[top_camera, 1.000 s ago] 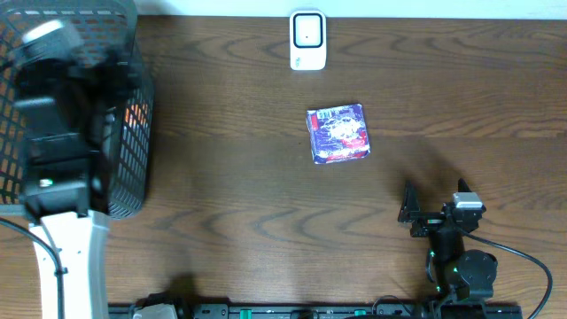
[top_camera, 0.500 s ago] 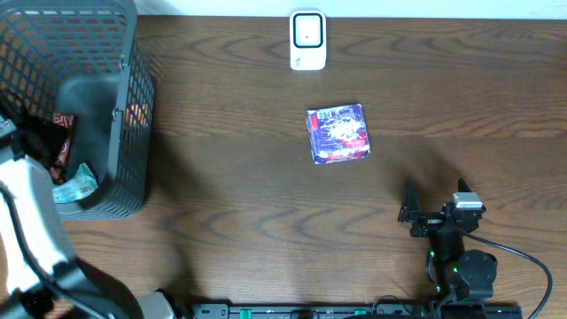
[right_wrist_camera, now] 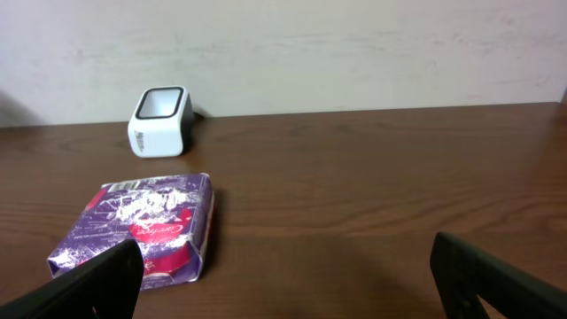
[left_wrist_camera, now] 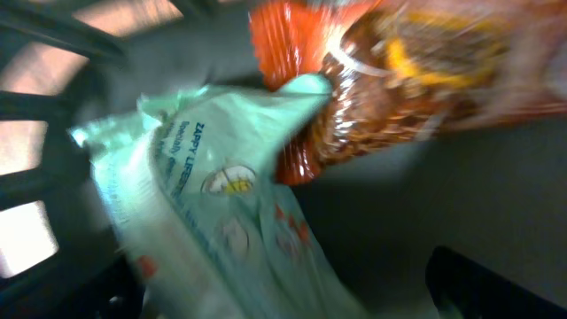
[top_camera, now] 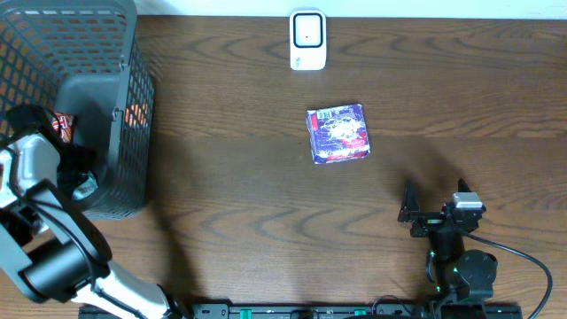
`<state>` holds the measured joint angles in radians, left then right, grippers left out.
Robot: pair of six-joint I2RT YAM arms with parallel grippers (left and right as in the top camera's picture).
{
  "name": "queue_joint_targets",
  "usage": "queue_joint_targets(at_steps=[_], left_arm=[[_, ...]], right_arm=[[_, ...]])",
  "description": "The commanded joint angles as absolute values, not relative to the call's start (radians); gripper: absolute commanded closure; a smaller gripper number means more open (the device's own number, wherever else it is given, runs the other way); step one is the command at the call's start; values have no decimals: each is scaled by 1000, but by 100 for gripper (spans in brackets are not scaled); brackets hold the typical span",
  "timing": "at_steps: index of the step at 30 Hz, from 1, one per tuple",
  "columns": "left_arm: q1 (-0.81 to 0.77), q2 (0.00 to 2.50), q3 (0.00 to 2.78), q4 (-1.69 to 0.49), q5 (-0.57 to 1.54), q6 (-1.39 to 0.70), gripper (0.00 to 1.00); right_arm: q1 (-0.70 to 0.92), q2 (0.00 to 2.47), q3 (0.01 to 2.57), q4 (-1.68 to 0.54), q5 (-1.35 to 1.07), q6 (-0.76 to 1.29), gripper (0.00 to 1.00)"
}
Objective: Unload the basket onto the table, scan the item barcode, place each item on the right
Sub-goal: 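Reach the left gripper into the basket and grasp the mint-green packet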
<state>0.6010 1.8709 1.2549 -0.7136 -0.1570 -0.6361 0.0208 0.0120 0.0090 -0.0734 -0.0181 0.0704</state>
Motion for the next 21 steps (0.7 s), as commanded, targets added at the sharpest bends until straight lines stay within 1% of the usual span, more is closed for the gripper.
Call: queue_joint_targets(at_steps=[1, 2, 3, 4, 6, 8, 9, 10, 16, 21], left_arm=[[603, 1921, 1241, -714, -173, -651, 11], [603, 1926, 1241, -716, -173, -648, 26], [603, 1927, 1241, -718, -173, -649, 42], [603, 1925, 1241, -721, -172, -649, 53], [603, 1899, 1242, -723, -168, -649, 74], [603, 1860, 1242, -723, -164, -649, 85], [603, 1837, 1242, -723, -153, -649, 88], [603, 1802, 1242, -719, -130, -650, 89], [603, 1501, 1244, -631, 92, -653, 88], [603, 1250, 1244, -517, 197, -673, 89]], right_arm=[[17, 7, 6, -75, -10, 62, 1], [17, 7, 6, -75, -10, 62, 1], [17, 7, 6, -75, -10, 62, 1], [17, 7, 6, -75, -10, 62, 1], [17, 7, 6, -75, -10, 62, 1], [17, 7, 6, -75, -10, 62, 1], [17, 7, 6, -75, -10, 62, 1], [17, 7, 6, -75, -10, 62, 1], [17, 7, 6, -75, -10, 62, 1], [17, 7, 6, -75, -10, 62, 1]])
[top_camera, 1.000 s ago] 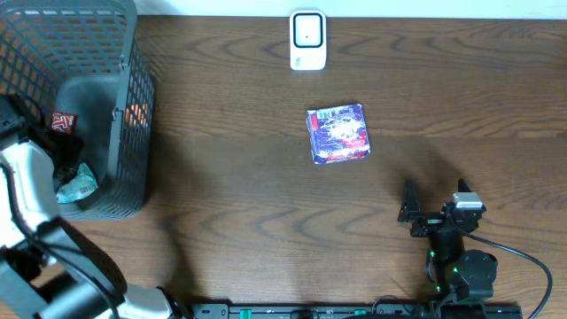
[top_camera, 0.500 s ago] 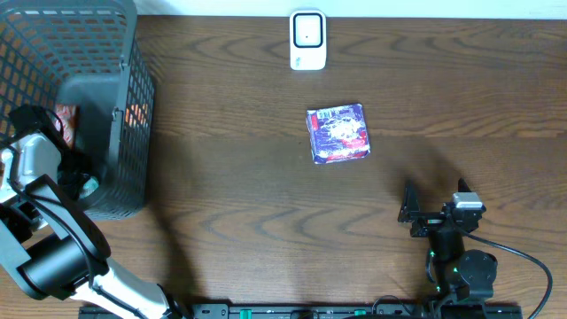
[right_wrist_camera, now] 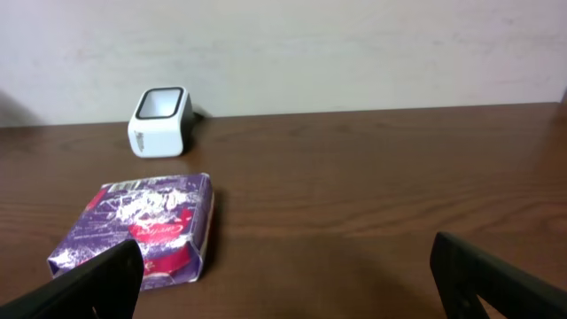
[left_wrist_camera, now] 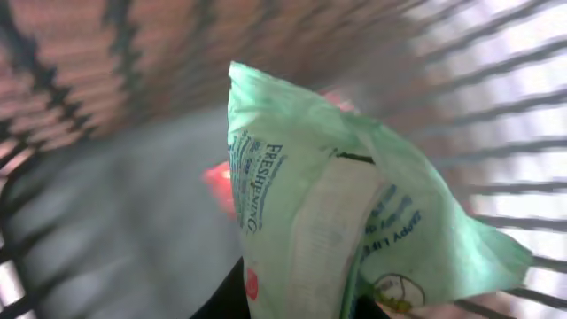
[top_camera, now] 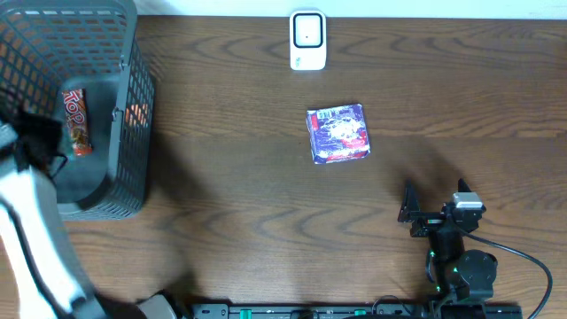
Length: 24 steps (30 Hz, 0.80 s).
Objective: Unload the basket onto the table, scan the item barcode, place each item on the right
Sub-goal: 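Reach the left gripper into the basket and grasp the mint-green packet, then place the mint-green packet left of the purple package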
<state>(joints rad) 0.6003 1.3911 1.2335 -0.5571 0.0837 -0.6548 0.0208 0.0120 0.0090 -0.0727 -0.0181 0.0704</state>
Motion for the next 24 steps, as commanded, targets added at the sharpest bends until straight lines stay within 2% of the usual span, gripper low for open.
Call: queue_joint_targets(at_steps=[1, 4, 6, 9, 14, 19, 20, 24], left_arm=[[599, 1179, 1244, -480, 227, -688, 92], [556, 1068, 1244, -398, 351, -694, 92], [475, 1024, 1244, -362, 475, -693, 92], [286, 1010, 1244, -353, 553, -651, 93], [-94, 1073, 1243, -379, 543, -353, 92], [-410, 1248, 1241, -458, 226, -311, 91], [-449, 1288, 1241, -464, 166, -311, 88], [-590, 1501, 1241, -429, -14, -357, 89]], right_arm=[[17, 7, 6, -75, -10, 62, 1], [17, 7, 6, -75, -10, 62, 1], [17, 7, 6, -75, -10, 62, 1], [17, 7, 6, -75, -10, 62, 1], [17, 7, 6, -75, -10, 62, 1], [17, 7, 6, -75, -10, 62, 1], [17, 7, 6, -75, -10, 62, 1], [17, 7, 6, -75, -10, 62, 1]])
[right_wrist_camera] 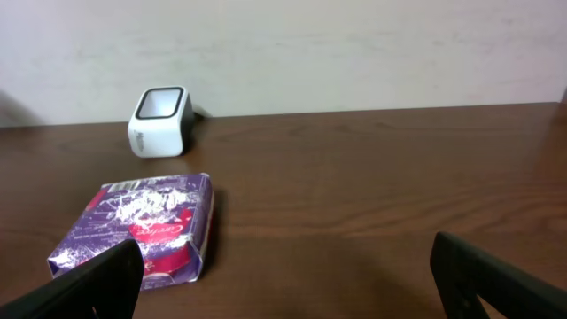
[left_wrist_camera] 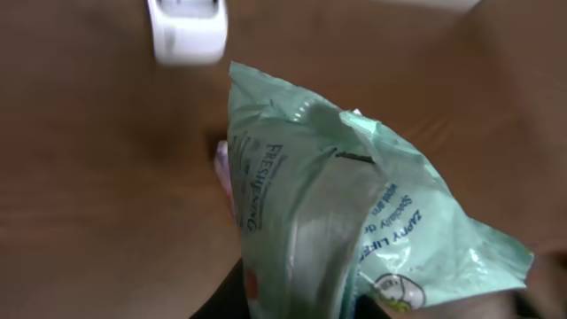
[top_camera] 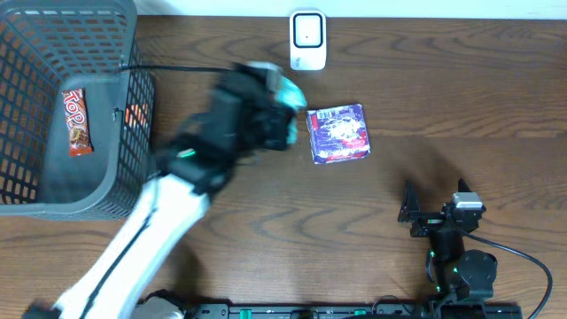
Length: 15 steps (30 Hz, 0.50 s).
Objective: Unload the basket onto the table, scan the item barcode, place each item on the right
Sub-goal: 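Place the mint-green packet left of the purple package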
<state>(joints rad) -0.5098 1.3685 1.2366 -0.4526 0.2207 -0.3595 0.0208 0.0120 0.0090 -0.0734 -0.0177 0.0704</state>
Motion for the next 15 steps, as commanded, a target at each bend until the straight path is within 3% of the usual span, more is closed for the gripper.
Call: queue_joint_targets(at_steps=[1, 8, 9, 11, 15], left_arm=[[-608, 1543, 1241, -416, -41, -370, 88], [-646, 1801, 1241, -359, -175, -498, 88], [-644, 1825, 1241, -350, -181, -512, 83], [-643, 1856, 1241, -324, -171, -514, 62], [-643, 1861, 1243, -292, -166, -513, 49]], right_arm=[[17, 7, 6, -75, -10, 62, 1], [17, 7, 6, -75, -10, 62, 1], [17, 7, 6, -75, -10, 62, 1], [17, 7, 6, -75, -10, 62, 1], [17, 7, 6, -75, -10, 62, 1]])
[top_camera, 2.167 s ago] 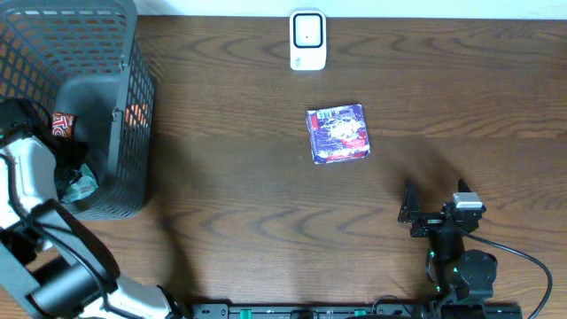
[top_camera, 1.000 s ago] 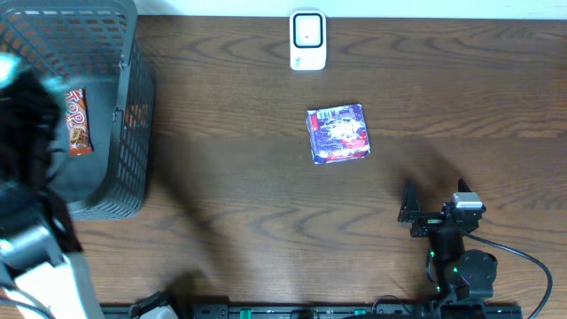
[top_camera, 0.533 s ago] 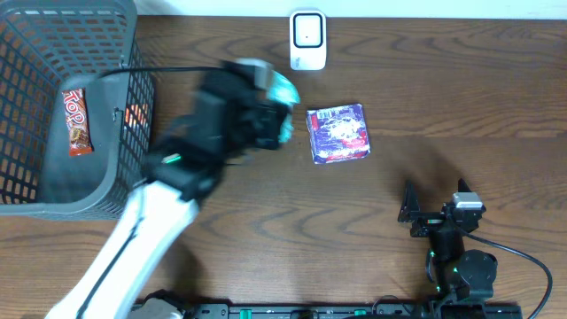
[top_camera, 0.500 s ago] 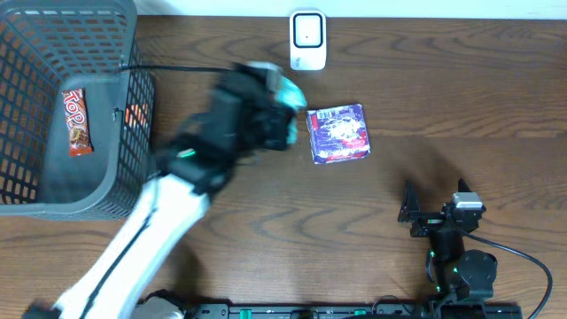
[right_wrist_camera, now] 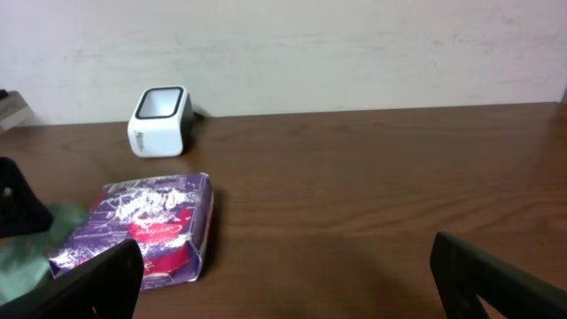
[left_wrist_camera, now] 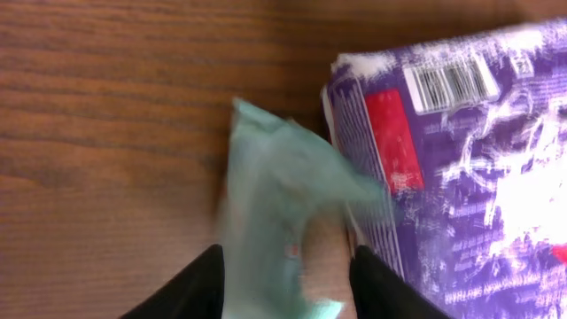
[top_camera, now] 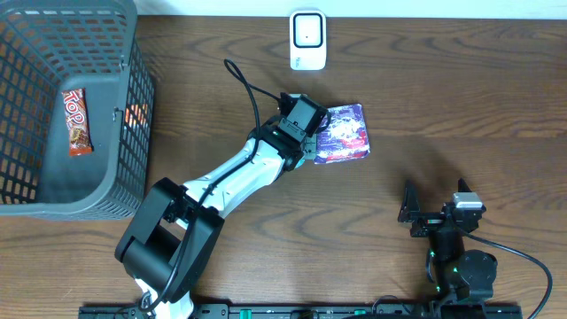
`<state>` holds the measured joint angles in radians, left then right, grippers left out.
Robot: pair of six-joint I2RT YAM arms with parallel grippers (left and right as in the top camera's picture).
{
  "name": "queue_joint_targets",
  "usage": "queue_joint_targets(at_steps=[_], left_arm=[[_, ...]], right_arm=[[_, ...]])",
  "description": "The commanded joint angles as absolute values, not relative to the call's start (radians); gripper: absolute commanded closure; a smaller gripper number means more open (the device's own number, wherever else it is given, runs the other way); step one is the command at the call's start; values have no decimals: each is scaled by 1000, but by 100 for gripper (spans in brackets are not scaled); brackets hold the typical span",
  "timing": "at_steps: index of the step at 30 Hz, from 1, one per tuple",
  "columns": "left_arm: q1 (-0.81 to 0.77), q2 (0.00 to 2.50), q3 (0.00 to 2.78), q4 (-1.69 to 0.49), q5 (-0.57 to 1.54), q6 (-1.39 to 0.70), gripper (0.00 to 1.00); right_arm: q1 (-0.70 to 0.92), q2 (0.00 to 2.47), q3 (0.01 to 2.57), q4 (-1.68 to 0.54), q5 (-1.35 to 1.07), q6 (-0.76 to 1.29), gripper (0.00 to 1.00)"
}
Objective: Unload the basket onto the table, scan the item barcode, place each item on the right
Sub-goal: 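Place the mint-green packet left of the purple package, then reach the left gripper into the basket and grasp the brown TOP bar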
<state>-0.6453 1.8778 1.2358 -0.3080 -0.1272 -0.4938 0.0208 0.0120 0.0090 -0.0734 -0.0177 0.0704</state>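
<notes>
A pale green packet shows blurred between the spread fingers of my left gripper, low over the wood beside a purple box whose barcode faces up. In the right wrist view the green packet lies left of the purple box. The white scanner stands at the table's far edge. My left gripper is at the box's left side. Near the front edge, my right gripper rests open and holds nothing.
A grey wire basket stands at the far left with a red candy bar inside. The left arm stretches diagonally from the front left to the middle of the table.
My left gripper has dropped lower and slightly right, close to the table beside the purple box. Its fingers now stand apart and the green packet is blurred between them. The right arm is unchanged.
My left gripper was inside the basket at the green packet and a candy bar. Then it held the packet up within the basket. Then it carried the packet over the table near the scanner, and now the packet is down beside the purple box.
</notes>
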Motion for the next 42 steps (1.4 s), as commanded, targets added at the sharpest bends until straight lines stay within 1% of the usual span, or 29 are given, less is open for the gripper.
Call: queue_joint_targets(at_steps=[1, 2, 3, 8, 12, 15, 17, 19, 24, 29, 33, 35, 37, 39, 42], left_arm=[[-640, 1850, 1245, -289, -166, -511, 41], [-636, 1832, 1251, -286, -166, -509, 31], [-631, 1806, 1259, -285, -166, -501, 25], [-576, 1621, 1307, -273, -177, -374, 25], [-467, 1437, 1311, -236, -242, -295, 24], [-325, 1321, 1311, -227, -311, -295, 23], [-204, 1270, 1311, -227, -342, -280, 23], [-63, 1244, 1311, -227, -374, -242, 16], [242, 1270, 1309, -250, -364, -242, 15], [413, 1349, 1309, -282, -208, -244, 15], [466, 1455, 1309, -283, -198, -218, 15], [468, 1515, 1308, -287, -197, -177, 15], [462, 1596, 1301, -287, -163, -86, 15], [460, 1649, 1294, -287, -133, -48, 15], [464, 1720, 1291, -287, -145, -33, 15]], right_arm=[[17, 7, 6, -75, -10, 62, 1], [17, 7, 6, -75, -10, 62, 1], [17, 7, 6, -75, -10, 62, 1], [17, 7, 6, -75, -10, 62, 1], [17, 7, 6, -75, -10, 62, 1], [17, 7, 6, -75, -10, 62, 1], [17, 7, 6, -75, -10, 62, 1], [17, 7, 6, -75, -10, 62, 1], [17, 7, 6, -75, -10, 62, 1], [17, 7, 6, -75, -10, 62, 1], [17, 7, 6, -75, -10, 62, 1], [17, 7, 6, -75, -10, 62, 1], [17, 7, 6, -75, -10, 62, 1], [17, 7, 6, -75, -10, 62, 1], [17, 7, 6, -75, -10, 62, 1]])
